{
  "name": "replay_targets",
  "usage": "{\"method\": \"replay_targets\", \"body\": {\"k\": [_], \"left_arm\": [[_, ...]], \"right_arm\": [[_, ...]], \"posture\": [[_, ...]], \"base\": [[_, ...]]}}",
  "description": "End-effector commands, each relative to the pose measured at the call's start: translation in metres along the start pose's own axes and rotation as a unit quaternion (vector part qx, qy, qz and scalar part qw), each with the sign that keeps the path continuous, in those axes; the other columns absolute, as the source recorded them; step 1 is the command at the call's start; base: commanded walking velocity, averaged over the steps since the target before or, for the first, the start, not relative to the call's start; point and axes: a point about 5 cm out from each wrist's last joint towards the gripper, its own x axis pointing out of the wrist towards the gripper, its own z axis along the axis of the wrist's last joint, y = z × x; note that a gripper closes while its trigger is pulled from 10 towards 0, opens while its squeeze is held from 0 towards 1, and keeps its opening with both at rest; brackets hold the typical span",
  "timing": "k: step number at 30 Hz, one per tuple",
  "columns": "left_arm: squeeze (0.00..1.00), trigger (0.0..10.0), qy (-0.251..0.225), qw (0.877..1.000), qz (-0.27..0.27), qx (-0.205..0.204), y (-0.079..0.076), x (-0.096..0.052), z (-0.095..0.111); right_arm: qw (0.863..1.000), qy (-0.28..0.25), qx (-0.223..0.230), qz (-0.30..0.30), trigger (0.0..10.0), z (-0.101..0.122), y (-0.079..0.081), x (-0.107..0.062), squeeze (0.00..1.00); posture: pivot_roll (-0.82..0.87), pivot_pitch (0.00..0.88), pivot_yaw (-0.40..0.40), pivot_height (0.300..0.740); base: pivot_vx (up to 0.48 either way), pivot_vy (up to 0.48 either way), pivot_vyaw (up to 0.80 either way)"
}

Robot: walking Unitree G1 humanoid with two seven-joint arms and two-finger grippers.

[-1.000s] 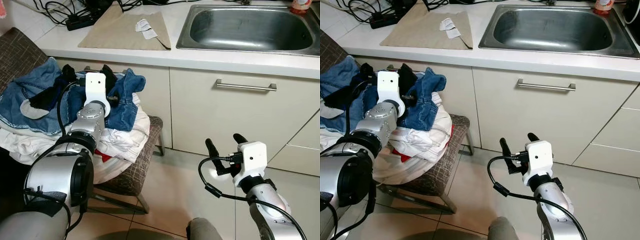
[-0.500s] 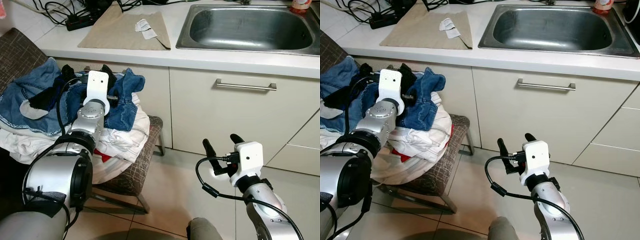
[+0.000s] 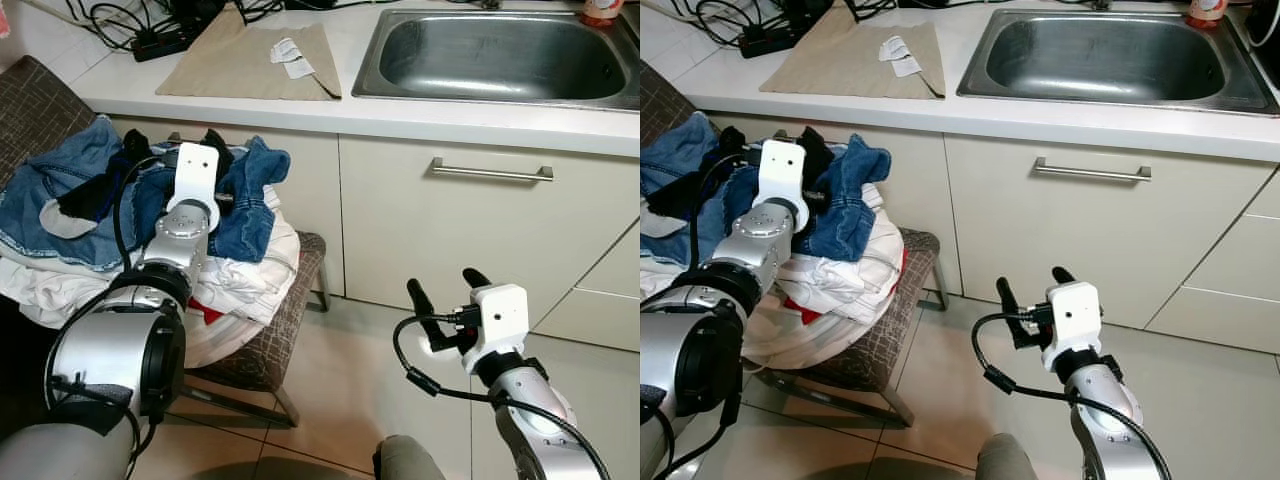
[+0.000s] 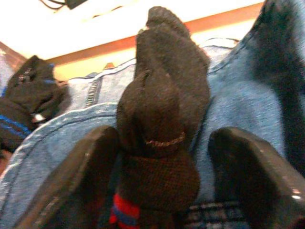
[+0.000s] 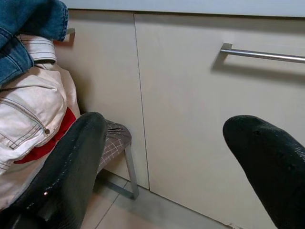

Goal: Clothes washing

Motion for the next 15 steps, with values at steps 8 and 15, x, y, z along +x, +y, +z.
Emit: {"method": "replay_targets", "body": {"k": [8,15], "left_arm": [[0.0,0.0,0.028,0.999,-0.005,-0.023,0.004,-0.001,-0.012],[0.0,0.0,0.031,0.999,-0.036,0.007,-0.006,-0.002,-0.015]], "right_arm": [[1.0,0.003,-0.004,0.001,10.0,-0.001,0.0,0.0,0.0],[1.0,0.008,-0.002,-0.002,10.0,-0.001,-0.002,0.002,0.0]], "posture": [[-0.51,0.088,0.147,0.74],[-0.5,0.089,0.142,0.74]], "base": [[0.0,0.0,0.0],[0.0,0.0,0.0]]}}
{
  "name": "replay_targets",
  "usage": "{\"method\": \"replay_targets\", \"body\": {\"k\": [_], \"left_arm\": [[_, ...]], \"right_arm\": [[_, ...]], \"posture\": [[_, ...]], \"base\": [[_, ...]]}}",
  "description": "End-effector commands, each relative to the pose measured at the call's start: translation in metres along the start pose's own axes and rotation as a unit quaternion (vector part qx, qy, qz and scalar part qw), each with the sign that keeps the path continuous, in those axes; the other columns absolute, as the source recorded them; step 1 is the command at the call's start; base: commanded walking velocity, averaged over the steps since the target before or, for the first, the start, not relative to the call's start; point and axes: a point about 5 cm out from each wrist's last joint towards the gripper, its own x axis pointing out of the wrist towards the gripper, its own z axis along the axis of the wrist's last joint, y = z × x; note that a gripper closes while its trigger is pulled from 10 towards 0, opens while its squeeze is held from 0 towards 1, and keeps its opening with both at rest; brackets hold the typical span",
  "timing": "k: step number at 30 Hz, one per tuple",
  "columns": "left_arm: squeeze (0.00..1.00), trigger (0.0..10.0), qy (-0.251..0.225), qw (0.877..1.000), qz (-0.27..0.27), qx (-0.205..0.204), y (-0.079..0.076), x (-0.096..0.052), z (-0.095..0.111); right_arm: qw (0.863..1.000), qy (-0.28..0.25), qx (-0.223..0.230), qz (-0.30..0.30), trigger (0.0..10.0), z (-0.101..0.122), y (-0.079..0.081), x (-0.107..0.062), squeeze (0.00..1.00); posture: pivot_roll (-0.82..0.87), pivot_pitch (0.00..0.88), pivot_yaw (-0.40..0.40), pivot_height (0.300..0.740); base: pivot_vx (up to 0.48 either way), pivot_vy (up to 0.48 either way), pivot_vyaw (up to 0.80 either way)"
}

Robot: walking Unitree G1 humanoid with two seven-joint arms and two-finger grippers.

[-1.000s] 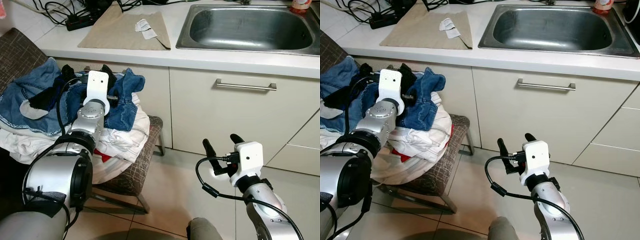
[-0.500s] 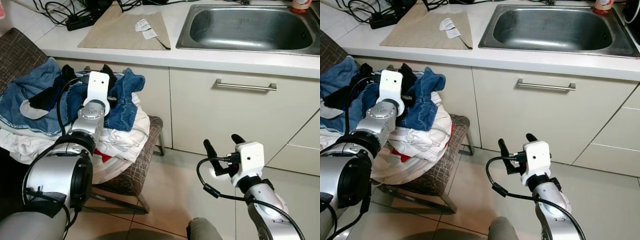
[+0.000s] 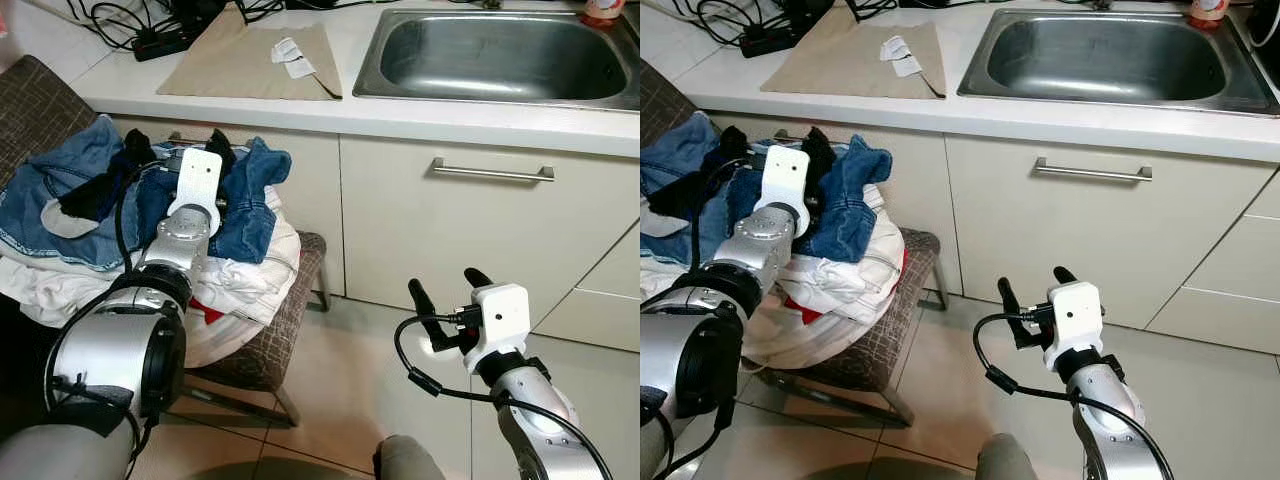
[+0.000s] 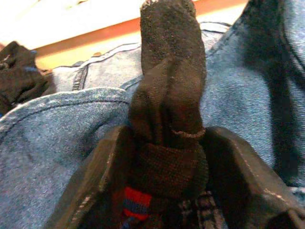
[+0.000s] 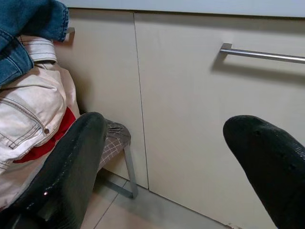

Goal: Clothes washing

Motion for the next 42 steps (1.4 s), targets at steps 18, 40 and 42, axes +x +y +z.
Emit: {"method": "replay_targets", "body": {"k": [18,40,42], "left_arm": [[0.0,0.0,0.003,0.998,-0.055,-0.025,-0.017,-0.001,-0.005],[0.0,0.0,-0.226,0.966,-0.086,-0.087,0.053,-0.036,0.023],[0.0,0.0,-0.226,0.967,-0.079,-0.09,0.057,-0.042,0.016]], "right_arm": [[1.0,0.014,0.006,-0.007,10.0,-0.004,-0.005,0.012,0.0],[0.998,-0.012,0.026,0.048,10.0,0.005,0.004,0.069,0.0],[0.998,-0.017,0.028,0.047,10.0,0.007,0.004,0.071,0.0]], "posture": [[-0.48,0.035,0.135,0.74],[-0.2,0.0,0.055,0.74],[-0.18,0.0,0.048,0.74]], "base": [[0.0,0.0,0.0],[0.0,0.0,0.0],[0.0,0.0,0.0]]}}
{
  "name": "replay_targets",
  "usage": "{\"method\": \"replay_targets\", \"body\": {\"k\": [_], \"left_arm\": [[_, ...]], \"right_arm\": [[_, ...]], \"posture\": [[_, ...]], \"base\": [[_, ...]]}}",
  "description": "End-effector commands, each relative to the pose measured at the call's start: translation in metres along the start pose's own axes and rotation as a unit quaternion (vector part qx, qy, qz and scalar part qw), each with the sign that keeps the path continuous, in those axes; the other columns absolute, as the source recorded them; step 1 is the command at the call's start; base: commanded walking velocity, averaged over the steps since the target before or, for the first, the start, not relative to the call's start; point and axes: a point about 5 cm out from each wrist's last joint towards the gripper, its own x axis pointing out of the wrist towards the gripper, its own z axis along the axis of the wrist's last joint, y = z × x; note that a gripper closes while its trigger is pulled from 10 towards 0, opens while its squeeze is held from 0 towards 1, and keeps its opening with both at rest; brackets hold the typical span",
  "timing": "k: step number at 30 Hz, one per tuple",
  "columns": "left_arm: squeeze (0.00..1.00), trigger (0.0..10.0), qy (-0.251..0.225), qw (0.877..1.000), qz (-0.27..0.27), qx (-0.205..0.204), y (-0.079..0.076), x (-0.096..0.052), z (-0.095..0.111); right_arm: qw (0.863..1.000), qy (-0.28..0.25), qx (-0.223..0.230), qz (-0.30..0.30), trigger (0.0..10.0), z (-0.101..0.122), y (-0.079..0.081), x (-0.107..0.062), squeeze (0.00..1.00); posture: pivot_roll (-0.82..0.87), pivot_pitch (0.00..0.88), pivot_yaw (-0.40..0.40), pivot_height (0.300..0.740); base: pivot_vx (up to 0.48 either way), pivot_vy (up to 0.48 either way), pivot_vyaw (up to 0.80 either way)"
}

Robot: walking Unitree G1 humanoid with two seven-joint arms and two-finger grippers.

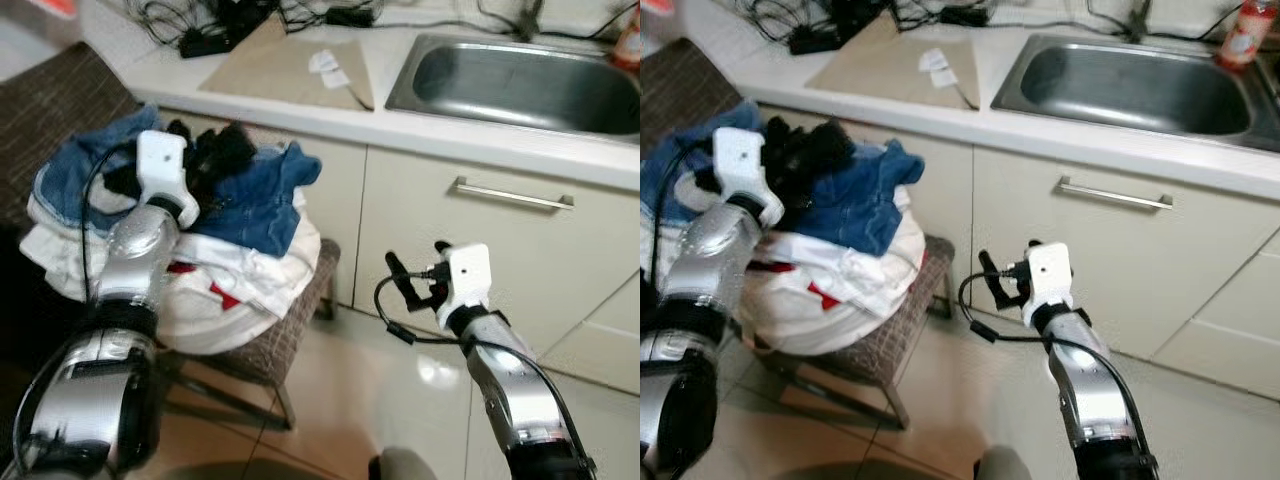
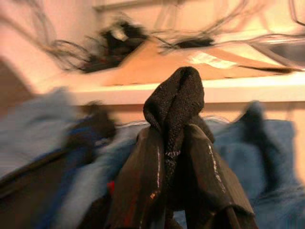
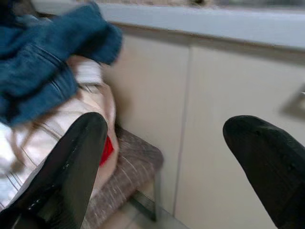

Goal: Clothes washing

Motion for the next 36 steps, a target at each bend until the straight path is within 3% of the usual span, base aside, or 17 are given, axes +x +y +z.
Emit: {"method": "replay_targets", "body": {"k": [1,2,3,4,5,7,8,10,11,12,17,25,36], "left_arm": [[0.0,0.0,-0.02,1.0,0.006,0.015,0.005,-0.019,0.002],[0.0,0.0,-0.02,1.0,0.007,0.023,0.003,-0.033,-0.004],[0.0,0.0,-0.02,1.0,0.007,0.023,0.003,-0.033,-0.004],[0.0,0.0,-0.016,1.0,-0.003,0.019,-0.005,-0.058,-0.015],[0.0,0.0,-0.006,0.999,-0.011,0.035,-0.012,-0.071,-0.025],[0.0,0.0,0.01,0.998,-0.026,0.051,-0.023,-0.087,-0.038],[0.0,0.0,0.01,0.998,-0.026,0.051,-0.023,-0.087,-0.038],[0.0,0.0,0.027,0.999,-0.03,0.01,-0.046,-0.098,-0.048],[0.0,0.0,0.027,0.999,-0.03,0.01,-0.046,-0.098,-0.048],[0.0,0.0,0.041,0.999,-0.016,-0.018,-0.062,-0.099,-0.051],[0.0,0.0,0.048,0.997,0.014,-0.063,-0.078,-0.093,-0.045],[0.0,0.0,0.053,0.998,0.013,-0.02,-0.087,-0.085,-0.038],[0.0,0.0,0.072,0.994,0.073,-0.042,-0.078,-0.095,-0.045]], "right_arm": [[1.0,-0.025,0.007,-0.011,10.0,0.01,-0.002,0.007,0.0],[0.999,-0.034,0.009,-0.019,10.0,0.015,-0.004,0.009,0.0],[0.999,-0.034,0.009,-0.019,10.0,0.015,-0.004,0.009,0.0],[0.998,-0.046,0.012,-0.029,10.0,0.02,-0.007,0.01,0.0],[0.998,-0.048,0.015,-0.033,10.0,0.02,-0.009,0.01,0.0],[0.998,-0.045,0.021,-0.038,10.0,0.018,-0.011,0.01,0.0],[0.998,-0.045,0.021,-0.038,10.0,0.018,-0.011,0.01,0.0],[0.998,-0.035,0.03,-0.041,10.0,0.013,-0.013,0.013,0.0],[0.998,-0.035,0.03,-0.041,10.0,0.013,-0.013,0.013,0.0],[0.998,-0.03,0.034,-0.042,10.0,0.011,-0.014,0.017,0.0],[0.999,-0.024,0.039,-0.029,10.0,0.008,-0.009,0.024,0.0],[0.999,-0.012,0.044,-0.008,10.0,0.001,-0.001,0.028,0.0],[0.999,-0.001,0.041,-0.002,10.0,-0.005,-0.002,0.029,0.0]], "posture": [[-0.15,0.0,0.036,0.74],[-0.15,0.0,0.036,0.74],[-0.15,0.0,0.036,0.74],[-0.13,0.0,0.027,0.74],[-0.12,0.0,0.02,0.74],[-0.11,0.0,0.009,0.74],[-0.11,0.0,0.009,0.74],[-0.1,0.0,-0.001,0.74],[-0.1,0.0,-0.001,0.74],[-0.09,0.0,-0.007,0.74],[-0.09,0.0,-0.01,0.74],[-0.09,0.0,-0.011,0.74],[-0.07,0.0,-0.017,0.74]], "base": [[0.0,0.0,0.0],[0.0,0.0,0.0],[0.0,0.0,0.0],[0.0,0.0,0.0],[0.0,0.0,0.0],[0.0,0.0,0.0],[0.0,0.0,0.0],[0.0,0.0,0.0],[0.0,0.0,0.0],[0.0,0.0,0.7],[0.0,0.0,0.68],[0.0,0.0,0.63],[0.0,-0.044,0.56]]}}
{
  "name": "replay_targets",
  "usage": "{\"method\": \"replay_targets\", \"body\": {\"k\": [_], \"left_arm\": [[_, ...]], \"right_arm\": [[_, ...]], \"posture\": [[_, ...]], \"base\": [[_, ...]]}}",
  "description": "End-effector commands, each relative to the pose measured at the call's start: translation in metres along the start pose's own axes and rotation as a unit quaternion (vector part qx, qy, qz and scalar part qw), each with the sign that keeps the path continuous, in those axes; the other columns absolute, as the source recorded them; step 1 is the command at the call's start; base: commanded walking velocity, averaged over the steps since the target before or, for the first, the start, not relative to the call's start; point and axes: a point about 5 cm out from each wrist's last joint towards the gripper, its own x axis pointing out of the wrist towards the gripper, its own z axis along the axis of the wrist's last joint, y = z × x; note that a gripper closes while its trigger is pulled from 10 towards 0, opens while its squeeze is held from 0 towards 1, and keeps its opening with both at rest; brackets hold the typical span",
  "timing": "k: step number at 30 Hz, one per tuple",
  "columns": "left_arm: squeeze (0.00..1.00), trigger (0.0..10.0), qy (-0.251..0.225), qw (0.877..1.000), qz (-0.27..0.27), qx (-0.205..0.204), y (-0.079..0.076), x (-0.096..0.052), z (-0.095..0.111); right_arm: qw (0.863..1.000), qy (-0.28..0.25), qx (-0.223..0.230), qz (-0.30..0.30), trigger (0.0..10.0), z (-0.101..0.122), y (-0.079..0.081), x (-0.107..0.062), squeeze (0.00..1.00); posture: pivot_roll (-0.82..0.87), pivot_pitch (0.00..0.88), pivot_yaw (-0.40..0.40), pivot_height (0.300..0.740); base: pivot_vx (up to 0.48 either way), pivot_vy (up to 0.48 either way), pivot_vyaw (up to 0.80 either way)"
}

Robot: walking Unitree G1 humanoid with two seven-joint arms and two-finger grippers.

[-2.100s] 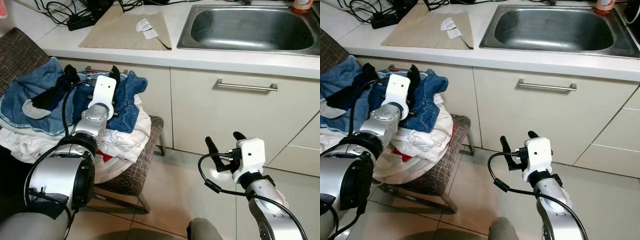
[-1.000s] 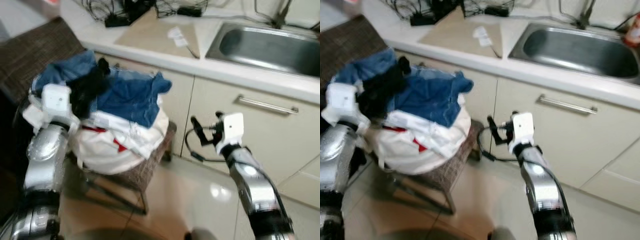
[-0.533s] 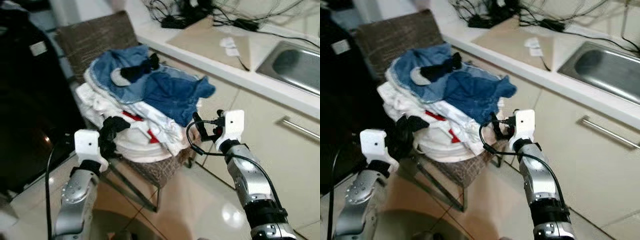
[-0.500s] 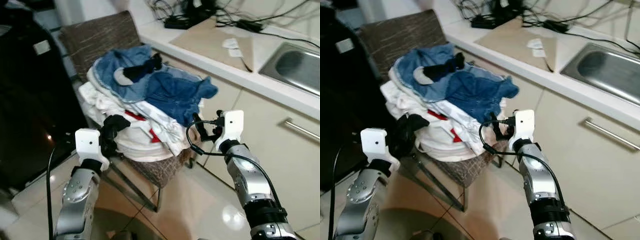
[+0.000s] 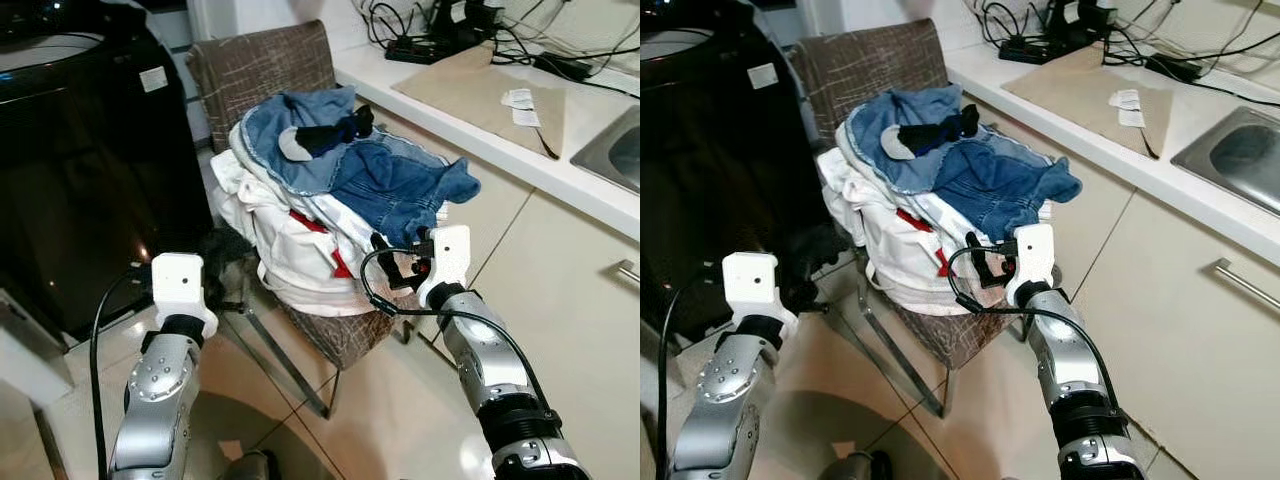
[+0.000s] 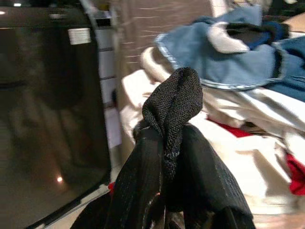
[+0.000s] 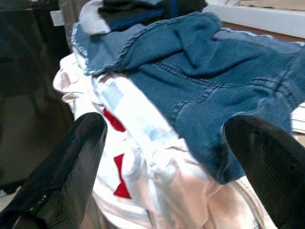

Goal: Clothes washing

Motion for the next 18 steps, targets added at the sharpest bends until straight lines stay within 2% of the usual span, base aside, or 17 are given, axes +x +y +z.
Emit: {"method": "replay_targets", "body": {"k": [1,5,9,13,18], "left_arm": [[0.0,0.0,0.003,1.0,0.011,-0.003,0.0001,-0.0025,0.0003],[0.0,0.0,0.008,1.0,0.022,-0.004,-0.0009,-0.0055,-0.0003],[0.0,0.0,0.01,1.0,0.026,-0.011,-0.0016,-0.0062,-0.0013],[0.0,0.0,0.006,1.0,0.02,0.018,-0.0038,-0.0045,0.0006],[0.0,0.0,0.006,1.0,0.019,0.013,-0.006,-0.0043,0.0015]], "right_arm": [[1.0,-0.009,-0.009,0.001,10.0,0.0047,-0.003,0.0021,0.0],[1.0,-0.004,-0.012,0.007,10.0,0.0022,-0.0019,0.0022,0.0],[1.0,-0.002,-0.012,0.013,10.0,0.0007,-0.0005,0.0033,0.0],[1.0,0.001,-0.013,0.021,10.0,-0.0014,0.0016,0.0044,0.0],[1.0,0.001,-0.014,0.028,10.0,-0.002,0.0036,0.005,0.0]], "posture": [[-0.07,0.0,-0.02,0.74],[-0.06,0.0,-0.021,0.74],[-0.06,0.0,-0.021,0.74],[-0.05,0.0,-0.025,0.74],[-0.05,0.0,-0.021,0.74]], "base": [[0.0,-0.48,0.52],[0.0,-0.48,0.5],[0.0,0.0,0.49],[0.0,0.0,0.49],[0.0,0.0,0.48]]}}
